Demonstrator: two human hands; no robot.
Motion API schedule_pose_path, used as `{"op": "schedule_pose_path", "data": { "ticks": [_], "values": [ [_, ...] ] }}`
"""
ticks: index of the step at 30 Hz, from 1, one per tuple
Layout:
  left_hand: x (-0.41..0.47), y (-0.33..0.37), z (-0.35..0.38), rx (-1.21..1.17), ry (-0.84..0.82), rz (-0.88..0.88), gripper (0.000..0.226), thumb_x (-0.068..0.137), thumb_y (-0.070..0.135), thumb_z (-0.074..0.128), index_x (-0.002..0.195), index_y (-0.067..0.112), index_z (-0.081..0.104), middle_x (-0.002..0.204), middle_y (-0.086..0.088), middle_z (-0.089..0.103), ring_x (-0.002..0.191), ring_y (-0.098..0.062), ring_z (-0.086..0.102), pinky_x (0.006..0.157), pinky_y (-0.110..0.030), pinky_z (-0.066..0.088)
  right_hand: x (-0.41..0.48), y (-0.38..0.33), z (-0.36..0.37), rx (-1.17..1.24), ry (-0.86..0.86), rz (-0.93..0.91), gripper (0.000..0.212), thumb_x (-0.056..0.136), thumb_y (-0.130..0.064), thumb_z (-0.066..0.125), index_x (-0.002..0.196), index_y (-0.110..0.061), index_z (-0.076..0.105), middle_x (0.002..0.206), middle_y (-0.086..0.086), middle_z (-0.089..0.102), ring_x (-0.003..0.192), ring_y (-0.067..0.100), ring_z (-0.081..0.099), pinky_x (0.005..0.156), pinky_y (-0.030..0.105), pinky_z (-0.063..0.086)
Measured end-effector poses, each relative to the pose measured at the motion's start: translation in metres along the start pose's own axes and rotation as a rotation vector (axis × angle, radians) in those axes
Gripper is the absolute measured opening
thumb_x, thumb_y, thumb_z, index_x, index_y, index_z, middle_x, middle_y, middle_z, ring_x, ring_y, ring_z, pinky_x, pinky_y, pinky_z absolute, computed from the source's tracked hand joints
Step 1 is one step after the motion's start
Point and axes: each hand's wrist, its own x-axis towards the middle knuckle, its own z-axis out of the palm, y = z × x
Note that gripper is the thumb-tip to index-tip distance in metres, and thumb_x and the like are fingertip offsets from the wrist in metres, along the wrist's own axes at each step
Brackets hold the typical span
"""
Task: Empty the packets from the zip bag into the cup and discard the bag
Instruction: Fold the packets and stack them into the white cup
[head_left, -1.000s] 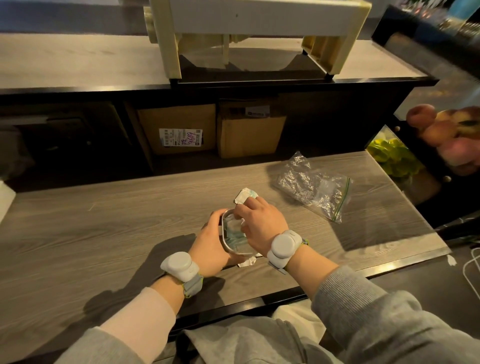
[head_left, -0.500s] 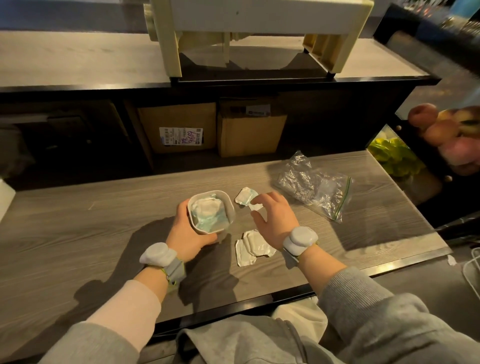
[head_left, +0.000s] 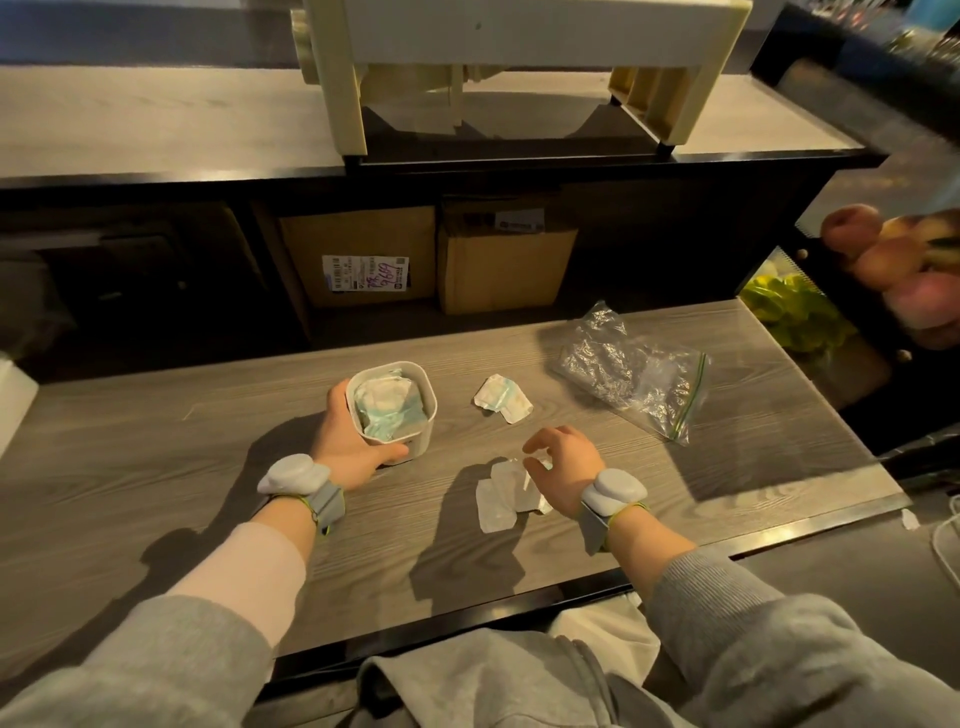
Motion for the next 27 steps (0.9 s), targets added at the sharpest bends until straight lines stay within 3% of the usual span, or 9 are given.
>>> {"op": "schedule_pose_path", "data": {
  "ticks": [4,8,11,14,18,22,27],
  "values": [
    [0.000,0.001,-0.001,0.027,-0.008,-0.045,0.120,0.054,0.016,0.091,0.148,0.023,0.017,0.141,0.000,0.044,0.130,-0.023,0.044,0.100,-0.031,0.038,0.001,0.004,0.003,0.001,-0.010,0.019,0.021,0.087,-0.025,0.059,0.107,-0.019,0.065,0.107,0.008,0.058,0.105,0.029,0.056,0.087,0.031,0.044],
    [-0.007,0.017,-0.003,0.097,0.028,0.001,0.133,0.055,0.024,0.091,0.152,0.027,0.002,0.157,-0.002,0.019,0.143,-0.022,0.024,0.114,-0.036,0.027,0.000,0.009,0.007,-0.002,-0.030,0.042,0.023,0.087,-0.027,0.059,0.109,-0.020,0.064,0.111,0.008,0.058,0.107,0.028,0.055,0.088,0.031,0.044],
    [-0.017,0.038,-0.002,0.053,0.137,0.174,0.112,0.063,0.023,0.087,0.149,0.032,0.015,0.157,0.003,0.021,0.143,-0.013,0.021,0.113,-0.028,0.023,0.000,0.012,0.011,-0.002,-0.051,0.057,0.025,0.088,-0.027,0.057,0.112,-0.022,0.063,0.114,0.008,0.058,0.109,0.028,0.054,0.087,0.029,0.042],
    [-0.032,0.060,0.009,0.049,0.211,0.355,0.073,0.076,0.018,0.075,0.137,0.032,0.036,0.144,0.007,0.041,0.133,-0.006,0.036,0.107,-0.025,0.031,0.000,0.015,0.015,-0.026,-0.104,0.052,0.026,0.090,-0.024,0.054,0.115,-0.023,0.061,0.115,0.009,0.057,0.109,0.032,0.053,0.088,0.032,0.043],
    [-0.053,0.065,0.043,0.130,-0.048,0.468,0.041,0.084,0.015,0.065,0.121,0.026,0.051,0.120,0.011,0.055,0.105,-0.007,0.055,0.093,-0.028,0.049,-0.003,0.019,0.019,-0.082,-0.190,0.029,0.041,0.083,-0.035,0.063,0.122,-0.022,0.056,0.116,0.009,0.056,0.109,0.033,0.050,0.091,0.037,0.043],
    [-0.062,0.042,0.077,0.256,-0.323,0.344,0.037,0.084,0.017,0.064,0.119,0.020,0.055,0.117,0.003,0.055,0.110,-0.014,0.054,0.097,-0.034,0.045,-0.005,0.019,0.024,-0.121,-0.176,0.030,0.058,0.079,-0.041,0.068,0.131,-0.023,0.050,0.124,0.007,0.053,0.116,0.031,0.045,0.096,0.038,0.041],
    [-0.070,0.021,0.105,0.340,-0.339,0.114,0.056,0.081,0.025,0.069,0.130,0.016,0.045,0.130,-0.005,0.045,0.121,-0.022,0.048,0.103,-0.029,0.038,-0.007,0.018,0.029,-0.115,-0.147,0.068,0.067,0.076,-0.040,0.068,0.137,-0.025,0.045,0.132,0.006,0.047,0.122,0.030,0.040,0.101,0.037,0.040]
  ]
}}
